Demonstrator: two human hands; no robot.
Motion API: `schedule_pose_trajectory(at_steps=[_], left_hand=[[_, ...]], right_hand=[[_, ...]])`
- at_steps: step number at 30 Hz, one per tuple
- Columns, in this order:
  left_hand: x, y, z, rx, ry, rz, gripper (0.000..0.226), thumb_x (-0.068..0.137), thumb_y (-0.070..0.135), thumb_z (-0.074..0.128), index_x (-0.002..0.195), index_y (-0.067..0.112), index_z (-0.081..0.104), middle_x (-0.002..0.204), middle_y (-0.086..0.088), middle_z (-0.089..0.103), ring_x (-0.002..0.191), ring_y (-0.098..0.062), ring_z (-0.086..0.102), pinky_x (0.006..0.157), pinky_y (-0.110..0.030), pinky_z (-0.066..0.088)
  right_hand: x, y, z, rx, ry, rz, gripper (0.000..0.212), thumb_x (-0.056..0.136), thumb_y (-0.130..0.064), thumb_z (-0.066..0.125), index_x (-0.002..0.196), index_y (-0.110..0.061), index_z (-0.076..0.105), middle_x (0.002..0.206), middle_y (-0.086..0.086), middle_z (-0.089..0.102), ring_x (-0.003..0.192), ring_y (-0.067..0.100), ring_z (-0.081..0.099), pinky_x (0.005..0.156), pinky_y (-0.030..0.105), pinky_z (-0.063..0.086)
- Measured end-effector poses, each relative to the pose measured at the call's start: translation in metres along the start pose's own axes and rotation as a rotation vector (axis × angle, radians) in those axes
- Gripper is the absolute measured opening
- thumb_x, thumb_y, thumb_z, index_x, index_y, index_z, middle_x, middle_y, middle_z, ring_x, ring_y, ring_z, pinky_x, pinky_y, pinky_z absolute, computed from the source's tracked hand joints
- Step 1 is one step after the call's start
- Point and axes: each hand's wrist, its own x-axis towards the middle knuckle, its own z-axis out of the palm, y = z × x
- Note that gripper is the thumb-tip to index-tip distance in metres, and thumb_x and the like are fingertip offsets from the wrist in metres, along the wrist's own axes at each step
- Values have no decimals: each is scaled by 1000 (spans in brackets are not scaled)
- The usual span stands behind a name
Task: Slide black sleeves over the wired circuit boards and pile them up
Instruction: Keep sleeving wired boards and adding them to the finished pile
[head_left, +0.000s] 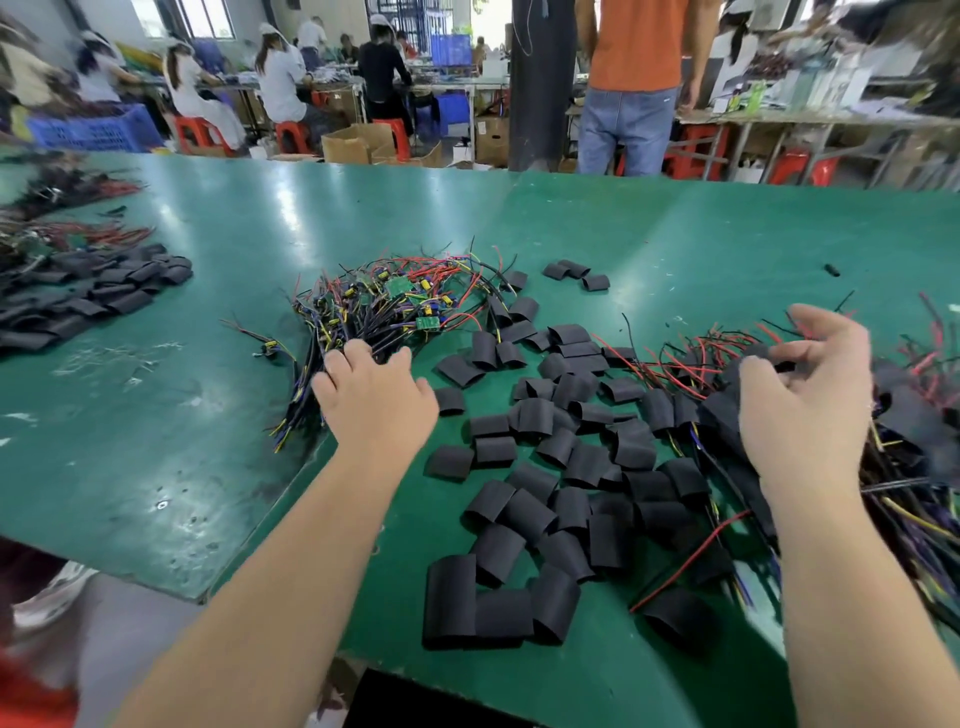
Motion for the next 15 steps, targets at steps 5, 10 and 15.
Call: schedule_pose_trajectory(at_steps=[5,10,15], left_hand=[[38,-12,-12,210,-32,19,35,91,45,45,89,19,67,100,-10,64,98,-31,53,91,-40,27],[56,-15,-8,224,-40,69,17,88,32,56,91,16,60,108,-11,63,101,-30,56,89,-38,34],[60,-24,-1,174,-50,68,31,87,19,64,63,17,43,92,-9,66,89,-30,62,76,-34,28]], right_hand=[[-1,1,3,3,-52,47,36,83,-8,55,111,-30,51,90,-2,56,56,-5,49,69,23,41],[-1,2,4,-23,-69,51,32,84,-7,55,109,-27,54,94,2,58,54,-10,49,61,18,39],[-3,1,4,-33,-78,62,28,84,-7,54,104,-27,57,92,0,59,56,-13,50,62,19,39]])
